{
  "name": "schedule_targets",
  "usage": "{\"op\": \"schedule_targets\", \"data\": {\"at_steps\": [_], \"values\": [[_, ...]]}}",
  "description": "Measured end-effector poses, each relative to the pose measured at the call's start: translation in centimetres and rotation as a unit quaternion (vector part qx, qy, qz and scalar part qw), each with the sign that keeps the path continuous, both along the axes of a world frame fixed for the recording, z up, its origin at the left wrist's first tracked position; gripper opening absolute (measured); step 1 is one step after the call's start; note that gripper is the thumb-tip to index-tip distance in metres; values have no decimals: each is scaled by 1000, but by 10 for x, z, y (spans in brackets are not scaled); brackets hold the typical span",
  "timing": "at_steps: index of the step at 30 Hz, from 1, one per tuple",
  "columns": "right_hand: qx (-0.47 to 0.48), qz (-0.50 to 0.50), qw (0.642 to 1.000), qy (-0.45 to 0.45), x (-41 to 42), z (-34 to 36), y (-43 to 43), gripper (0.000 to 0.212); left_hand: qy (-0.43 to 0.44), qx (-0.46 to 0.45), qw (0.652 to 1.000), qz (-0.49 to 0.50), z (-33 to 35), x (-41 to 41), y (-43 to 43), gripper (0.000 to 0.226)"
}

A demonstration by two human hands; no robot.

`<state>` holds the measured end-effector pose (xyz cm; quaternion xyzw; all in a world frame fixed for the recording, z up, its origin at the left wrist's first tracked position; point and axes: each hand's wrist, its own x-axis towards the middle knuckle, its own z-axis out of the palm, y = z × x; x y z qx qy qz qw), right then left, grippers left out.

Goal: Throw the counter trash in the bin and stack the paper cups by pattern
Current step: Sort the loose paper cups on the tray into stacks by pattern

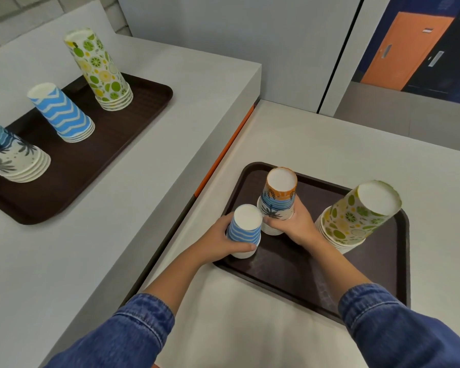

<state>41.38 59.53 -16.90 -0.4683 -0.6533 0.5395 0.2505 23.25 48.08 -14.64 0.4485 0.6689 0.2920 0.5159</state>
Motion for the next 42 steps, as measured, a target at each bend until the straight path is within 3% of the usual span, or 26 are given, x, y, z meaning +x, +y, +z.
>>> {"op": "schedule_targets", "data": {"at_steps": [9,13,19,23,28,35,42], "values": [[8,21,1000,-6,2,9,-5,63,-39,0,998,40,-6,-10,2,68],[-5,27,1000,11,6,12,-9,62,-41,1,998,45,-2,-8,1,61],[-34,30,998,40,12,17,-12,63,-19,-10,997,68,-5,-2,-6,93],[-26,77,996,35,10,27,-14,60,-3,-5,997,75,-3,5,-9,79],[-26,92,994,52,10,29,-12,77,26,7,997,77,0,12,-13,75],[-34,74,995,52,3,30,-13,58,60,19,997,50,2,13,-11,75],[-38,64,997,34,2,25,-13,57,72,20,996,38,3,10,-9,73]]}}
